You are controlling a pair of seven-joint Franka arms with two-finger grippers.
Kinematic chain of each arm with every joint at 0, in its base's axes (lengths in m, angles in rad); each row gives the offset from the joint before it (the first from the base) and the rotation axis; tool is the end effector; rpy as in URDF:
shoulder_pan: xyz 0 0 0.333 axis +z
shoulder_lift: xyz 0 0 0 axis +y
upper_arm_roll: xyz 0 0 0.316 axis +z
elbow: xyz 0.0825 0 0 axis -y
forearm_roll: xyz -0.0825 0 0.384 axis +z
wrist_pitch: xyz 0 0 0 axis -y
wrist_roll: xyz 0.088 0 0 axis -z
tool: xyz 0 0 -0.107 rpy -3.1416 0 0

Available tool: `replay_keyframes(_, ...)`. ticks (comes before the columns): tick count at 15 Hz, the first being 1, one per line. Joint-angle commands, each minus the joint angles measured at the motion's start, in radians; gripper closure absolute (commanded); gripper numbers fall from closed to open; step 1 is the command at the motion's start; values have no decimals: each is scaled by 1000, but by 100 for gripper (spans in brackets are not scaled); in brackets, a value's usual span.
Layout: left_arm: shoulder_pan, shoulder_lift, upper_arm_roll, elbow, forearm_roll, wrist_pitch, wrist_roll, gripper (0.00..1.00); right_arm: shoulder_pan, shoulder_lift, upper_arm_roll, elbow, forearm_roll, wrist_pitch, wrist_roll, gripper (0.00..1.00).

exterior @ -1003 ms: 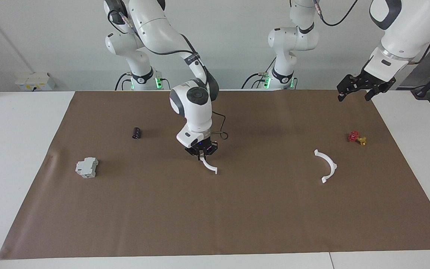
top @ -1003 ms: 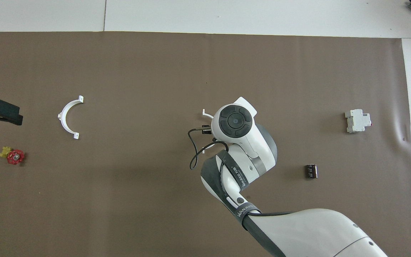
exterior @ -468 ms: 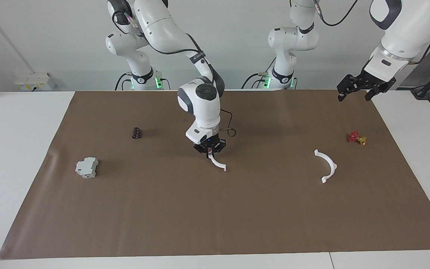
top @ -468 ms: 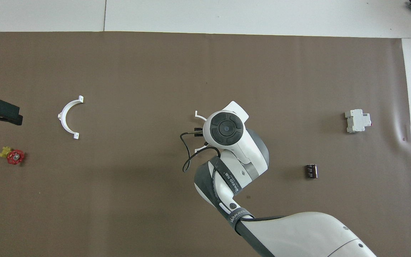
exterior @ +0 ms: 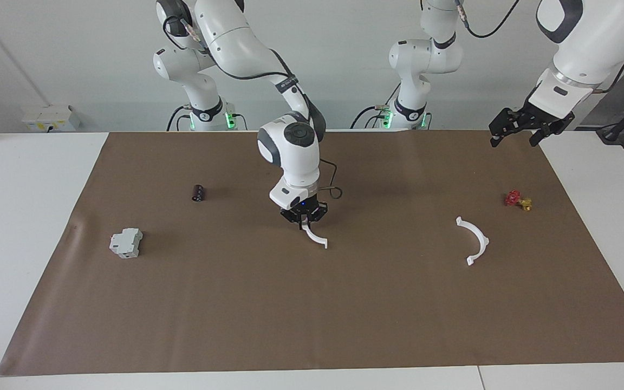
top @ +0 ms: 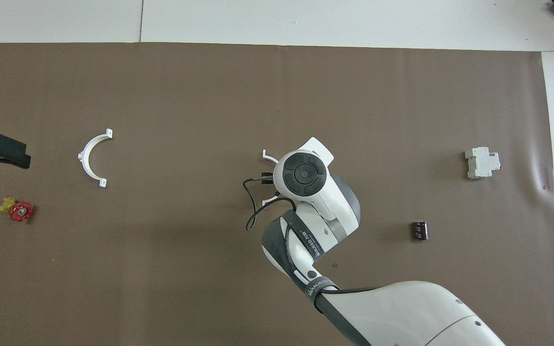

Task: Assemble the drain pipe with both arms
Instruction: 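Lower the half-ring onto the table and open the right gripper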

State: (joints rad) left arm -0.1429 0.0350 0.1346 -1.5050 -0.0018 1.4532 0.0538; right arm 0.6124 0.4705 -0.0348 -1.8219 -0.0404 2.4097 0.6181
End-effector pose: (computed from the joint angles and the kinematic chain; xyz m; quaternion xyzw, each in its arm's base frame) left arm 0.5531 -0.0062 0.6261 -0.9986 0.0310 0.0433 0.0005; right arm 0.5517 0.3614 0.2897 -0.9980 0.0037 -0.0609 0.0147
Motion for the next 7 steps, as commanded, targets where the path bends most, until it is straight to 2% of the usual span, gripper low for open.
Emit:
replay_keyframes(1,-15,2,16,-3,-9,10,-6,0,4,2,1,1,-19,11,17,7)
replay_keyframes(2,-15,2,16,-3,-9,10,-6,0,10,-1,1,1,-21,9,20,0)
replay_keyframes(4,-15,2,16,-4,-9,10,-6,0,12,-21,1,7,-18,-9,22,0)
replay_keyframes(7,-15,2,16,-9,-9,12,-8,0,-22,-104,-5,7,-15,-76,17,0)
